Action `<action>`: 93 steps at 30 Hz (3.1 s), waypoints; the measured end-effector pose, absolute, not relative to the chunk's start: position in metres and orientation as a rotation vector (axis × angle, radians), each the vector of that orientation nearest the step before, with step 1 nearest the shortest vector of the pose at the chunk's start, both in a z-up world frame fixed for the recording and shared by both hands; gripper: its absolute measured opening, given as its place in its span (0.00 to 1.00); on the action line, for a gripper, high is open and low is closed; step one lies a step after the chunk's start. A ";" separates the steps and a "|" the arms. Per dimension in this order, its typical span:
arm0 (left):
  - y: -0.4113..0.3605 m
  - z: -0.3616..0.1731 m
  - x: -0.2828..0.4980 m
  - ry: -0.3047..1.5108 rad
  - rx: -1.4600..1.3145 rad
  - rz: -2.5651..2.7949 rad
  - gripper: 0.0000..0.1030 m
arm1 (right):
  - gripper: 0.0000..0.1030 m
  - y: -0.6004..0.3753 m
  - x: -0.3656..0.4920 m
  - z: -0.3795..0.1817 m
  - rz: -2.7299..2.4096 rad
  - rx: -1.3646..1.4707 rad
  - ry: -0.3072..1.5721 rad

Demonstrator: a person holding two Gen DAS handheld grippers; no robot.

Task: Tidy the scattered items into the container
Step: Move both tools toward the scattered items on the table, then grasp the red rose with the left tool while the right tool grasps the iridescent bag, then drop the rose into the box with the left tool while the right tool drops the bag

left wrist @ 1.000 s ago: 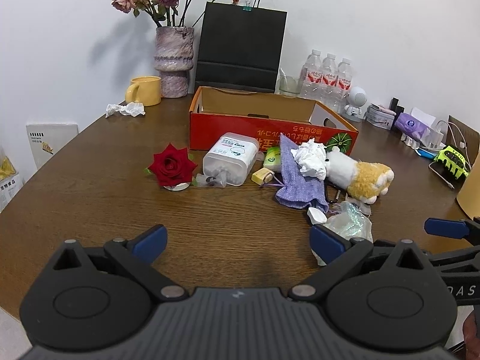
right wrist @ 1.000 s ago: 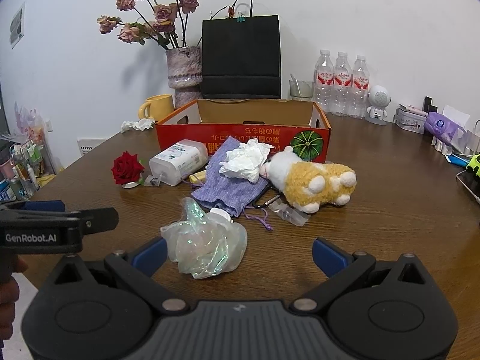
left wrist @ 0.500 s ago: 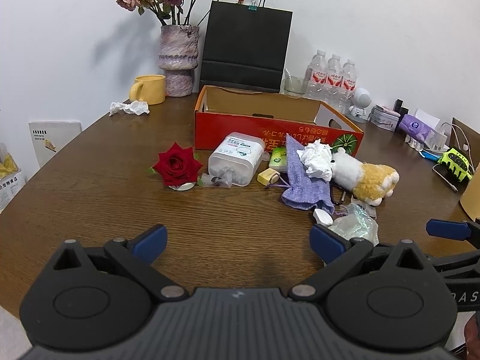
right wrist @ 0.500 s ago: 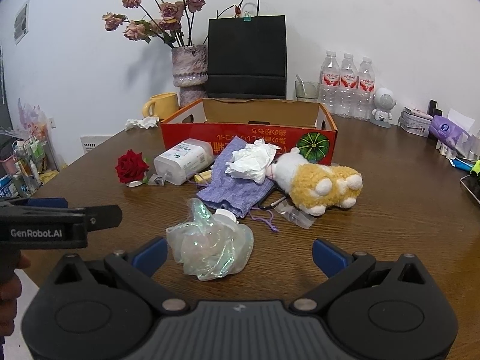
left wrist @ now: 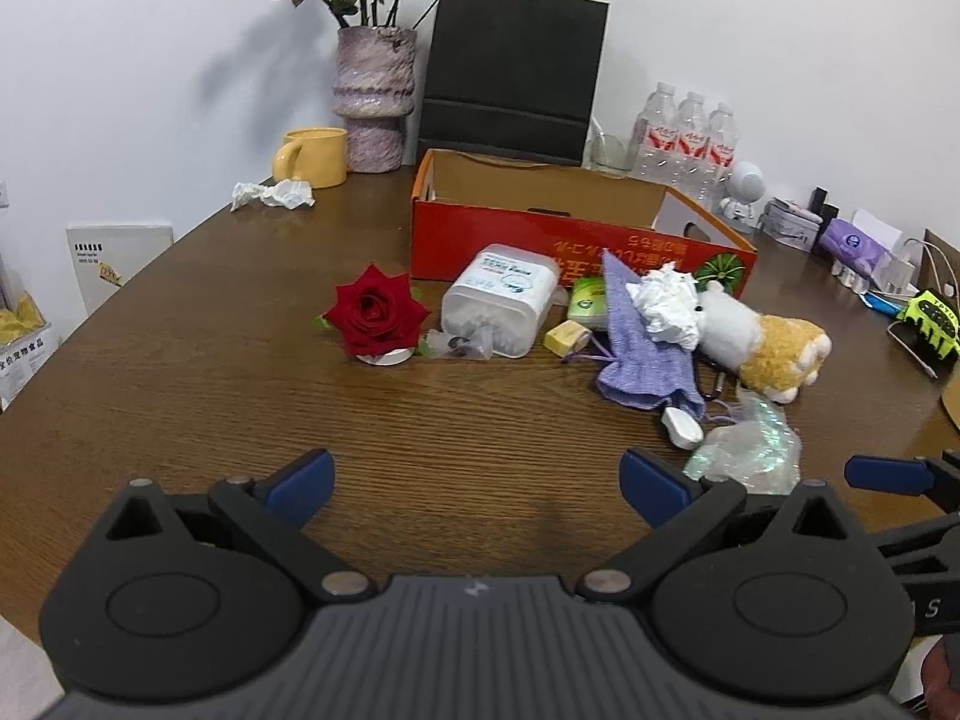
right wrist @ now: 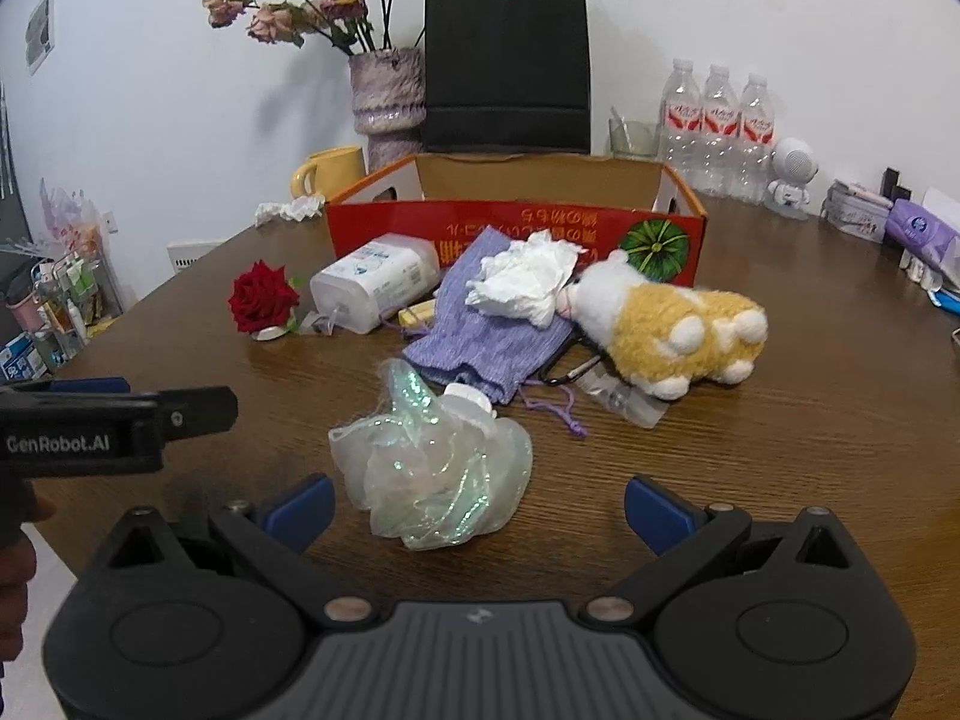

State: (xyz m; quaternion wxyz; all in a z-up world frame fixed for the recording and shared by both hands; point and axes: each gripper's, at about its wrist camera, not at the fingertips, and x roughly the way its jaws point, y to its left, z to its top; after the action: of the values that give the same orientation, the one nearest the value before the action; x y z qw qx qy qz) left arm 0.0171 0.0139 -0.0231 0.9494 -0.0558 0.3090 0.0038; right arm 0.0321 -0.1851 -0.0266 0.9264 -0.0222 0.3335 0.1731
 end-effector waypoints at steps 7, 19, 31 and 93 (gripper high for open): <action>0.025 -0.029 0.035 0.637 -0.112 0.025 1.00 | 0.99 -0.172 0.047 -0.035 0.378 -0.069 0.687; 0.049 -0.034 0.081 0.668 -0.111 0.051 1.00 | 0.47 -0.168 0.079 -0.040 0.392 -0.037 0.691; 0.069 -0.035 0.140 0.665 -0.082 0.128 0.98 | 0.44 -0.170 0.116 -0.018 0.379 -0.027 0.607; -0.038 -0.015 0.387 0.894 -0.004 0.092 0.43 | 0.51 -0.180 0.373 -0.015 0.314 -0.079 0.725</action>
State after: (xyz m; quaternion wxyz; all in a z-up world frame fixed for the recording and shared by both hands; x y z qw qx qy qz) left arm 0.3875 -0.0379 -0.0154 0.9006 -0.0021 0.4323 0.0444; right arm 0.3732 -0.1798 -0.0152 0.9223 -0.0387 0.3529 0.1527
